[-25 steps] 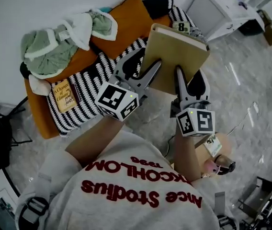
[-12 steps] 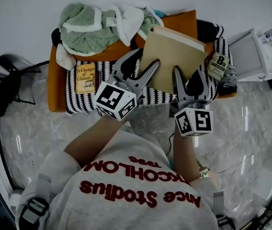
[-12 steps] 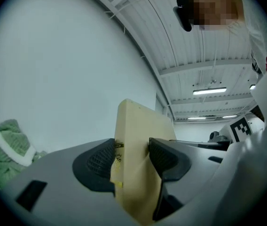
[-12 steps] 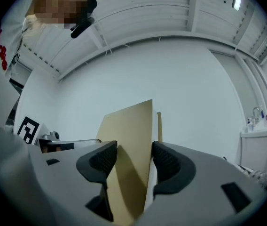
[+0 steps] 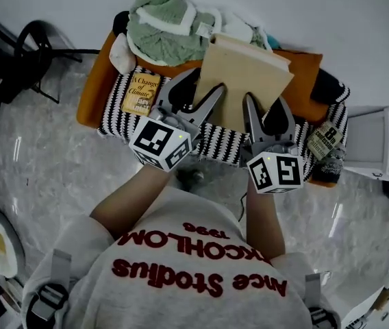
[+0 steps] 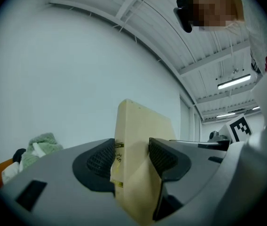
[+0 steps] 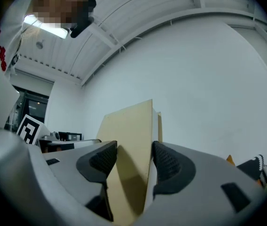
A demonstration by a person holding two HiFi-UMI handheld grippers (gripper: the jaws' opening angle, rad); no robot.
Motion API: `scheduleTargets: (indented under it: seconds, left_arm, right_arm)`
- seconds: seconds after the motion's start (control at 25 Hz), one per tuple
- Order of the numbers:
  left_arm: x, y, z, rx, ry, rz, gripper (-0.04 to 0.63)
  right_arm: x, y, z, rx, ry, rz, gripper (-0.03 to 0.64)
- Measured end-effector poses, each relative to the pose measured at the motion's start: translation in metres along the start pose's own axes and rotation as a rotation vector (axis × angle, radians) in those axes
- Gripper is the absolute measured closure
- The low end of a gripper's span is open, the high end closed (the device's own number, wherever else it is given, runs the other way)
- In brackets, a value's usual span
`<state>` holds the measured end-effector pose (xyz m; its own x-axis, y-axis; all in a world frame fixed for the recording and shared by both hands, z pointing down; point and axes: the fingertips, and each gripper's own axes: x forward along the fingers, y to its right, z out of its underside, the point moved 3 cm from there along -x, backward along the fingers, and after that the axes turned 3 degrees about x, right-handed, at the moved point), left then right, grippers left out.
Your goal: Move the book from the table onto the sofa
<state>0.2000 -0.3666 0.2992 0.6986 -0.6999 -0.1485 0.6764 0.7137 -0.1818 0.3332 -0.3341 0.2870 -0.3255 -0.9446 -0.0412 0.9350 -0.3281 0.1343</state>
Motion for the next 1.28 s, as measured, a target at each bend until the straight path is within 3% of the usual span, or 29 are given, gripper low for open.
scheduleTargets:
  seconds: [0.72, 1.0, 1.28]
  left_arm:
    - [-0.03, -0.041, 0.006, 0.035, 0.032, -0.282, 0.371]
    - [-0.038, -0.081, -0.002, 0.042, 0.031, -0.315, 0.371]
    - [-0.041, -0.15, -0.001, 0.024, 0.003, -0.262, 0.371]
  right_arm:
    - [0.059, -0.022, 0.024, 0.021, -0.056, -0.29, 0.353]
    - [0.096, -0.045, 0.032, 0.048, -0.066, -0.316, 0.353]
    - [0.149, -0.075, 0.051, 0.05, -0.098, -0.258, 0.353]
